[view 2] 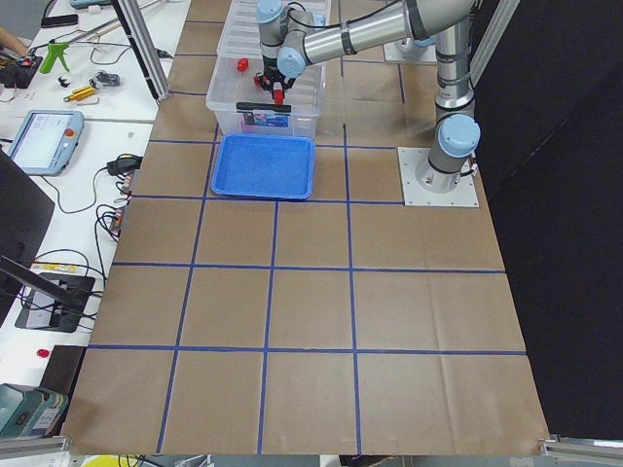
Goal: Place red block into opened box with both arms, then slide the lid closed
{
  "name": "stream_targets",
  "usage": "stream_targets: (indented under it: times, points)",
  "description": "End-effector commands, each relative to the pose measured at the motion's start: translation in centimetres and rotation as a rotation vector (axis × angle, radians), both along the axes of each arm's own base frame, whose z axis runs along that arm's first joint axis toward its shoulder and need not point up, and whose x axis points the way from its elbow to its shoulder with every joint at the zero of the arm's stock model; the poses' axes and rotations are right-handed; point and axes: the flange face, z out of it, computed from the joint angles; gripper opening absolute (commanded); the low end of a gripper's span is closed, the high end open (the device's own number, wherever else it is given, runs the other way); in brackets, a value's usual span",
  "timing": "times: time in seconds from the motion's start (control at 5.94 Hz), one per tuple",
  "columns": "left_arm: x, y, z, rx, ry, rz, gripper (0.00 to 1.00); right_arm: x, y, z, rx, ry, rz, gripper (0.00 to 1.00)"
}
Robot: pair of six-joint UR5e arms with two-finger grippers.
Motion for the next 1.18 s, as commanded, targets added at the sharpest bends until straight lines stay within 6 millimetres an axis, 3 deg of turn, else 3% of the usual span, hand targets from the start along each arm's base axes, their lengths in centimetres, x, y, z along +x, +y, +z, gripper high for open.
stream_targets:
  times: [0.0, 0.34, 0.51, 0.67, 0.84, 1.01]
  points:
    - [-0.1, -0.6, -3.8, 0.034, -0.013, -0.006, 0.09, 0.0, 0.2, -0.2, 0.004, -0.001, 0.001, 1.0]
    - [-0.1, -0.5, -4.2, 0.043, -0.015, -0.006, 0.35, 0.0, 0.7, -1.4, 0.021, 0.001, 0.003, 1.0]
    - [-0.1, -0.5, -4.3, 0.045, -0.013, -0.004, 0.66, -0.2, 0.5, -1.4, 0.012, 0.007, 0.009, 1.0]
    - [-0.1, -0.5, -3.9, 0.036, -0.011, 0.001, 0.86, -0.2, 0.4, -1.5, 0.014, 0.008, 0.011, 1.0]
    - [-0.1, -0.7, -2.2, 0.018, -0.008, 0.007, 0.88, -0.8, 0.3, -1.3, 0.011, 0.011, 0.005, 1.0]
    - [0.2, -0.9, 1.7, -0.02, 0.002, 0.016, 0.88, -1.7, -0.1, -1.4, 0.008, 0.013, 0.008, 1.0]
